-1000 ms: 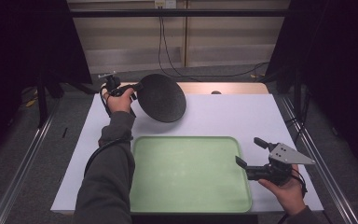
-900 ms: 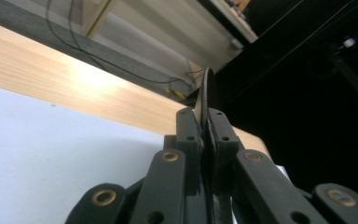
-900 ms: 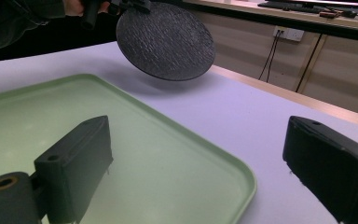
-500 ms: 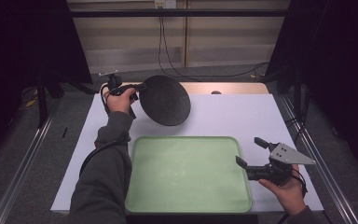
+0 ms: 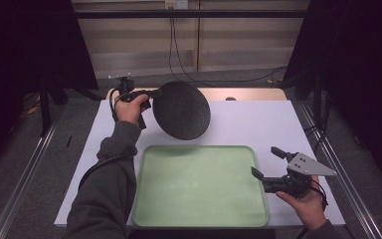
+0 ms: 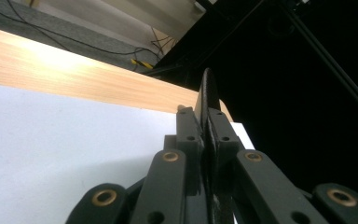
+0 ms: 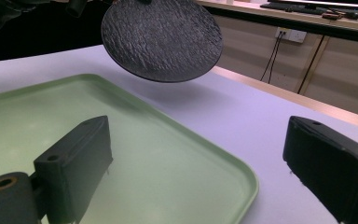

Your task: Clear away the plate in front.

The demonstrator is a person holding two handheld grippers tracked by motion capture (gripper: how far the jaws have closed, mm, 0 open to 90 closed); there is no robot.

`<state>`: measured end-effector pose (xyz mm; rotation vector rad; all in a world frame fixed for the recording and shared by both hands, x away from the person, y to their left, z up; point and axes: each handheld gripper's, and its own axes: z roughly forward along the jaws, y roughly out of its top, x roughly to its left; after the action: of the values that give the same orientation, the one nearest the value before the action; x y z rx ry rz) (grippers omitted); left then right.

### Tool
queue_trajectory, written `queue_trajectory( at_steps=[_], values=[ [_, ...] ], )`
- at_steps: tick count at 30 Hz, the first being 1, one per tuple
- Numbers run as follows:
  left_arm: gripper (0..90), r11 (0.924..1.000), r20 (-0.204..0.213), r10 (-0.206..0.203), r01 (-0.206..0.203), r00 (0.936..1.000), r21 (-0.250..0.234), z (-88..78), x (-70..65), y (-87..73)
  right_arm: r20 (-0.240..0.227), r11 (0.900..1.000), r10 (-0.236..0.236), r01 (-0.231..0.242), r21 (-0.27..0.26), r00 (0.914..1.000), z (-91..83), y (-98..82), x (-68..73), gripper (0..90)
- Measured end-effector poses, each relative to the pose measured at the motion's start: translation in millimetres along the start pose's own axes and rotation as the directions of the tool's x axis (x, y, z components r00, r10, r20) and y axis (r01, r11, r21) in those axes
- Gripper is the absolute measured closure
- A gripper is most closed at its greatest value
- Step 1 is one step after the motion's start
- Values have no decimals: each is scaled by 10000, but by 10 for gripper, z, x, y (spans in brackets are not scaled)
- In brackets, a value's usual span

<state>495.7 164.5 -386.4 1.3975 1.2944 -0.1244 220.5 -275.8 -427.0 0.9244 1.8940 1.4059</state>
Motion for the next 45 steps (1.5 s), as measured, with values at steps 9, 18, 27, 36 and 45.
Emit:
queue_trajectory(
  at_steps=[9, 18, 27, 36, 45],
  values=[
    [863, 9983, 347, 363, -378, 9987, 442, -60, -101, -65, -1, 10000, 33, -33, -3, 10000, -5, 1, 2, 75],
    [869, 9943, 629, 601, -653, 9962, 843, -164, -177, -169, -33, 10000, -41, 41, 28, 10000, -8, 0, 1, 74],
    [868, 9897, 868, 889, -979, 9922, 1046, -257, -240, -271, -60, 10000, -93, 93, 27, 9999, -3, -1, 4, 74],
    [868, 9788, 1217, 1289, -1460, 9842, 1436, -349, -350, -409, -12, 10000, -52, 52, 70, 10000, -1, -2, 12, 73],
    [866, 9705, 1815, 1272, -1601, 9751, 1802, -395, -451, -613, -12, 9999, -118, 118, 30, 9999, -5, -3, 10, 72]
  ],
)
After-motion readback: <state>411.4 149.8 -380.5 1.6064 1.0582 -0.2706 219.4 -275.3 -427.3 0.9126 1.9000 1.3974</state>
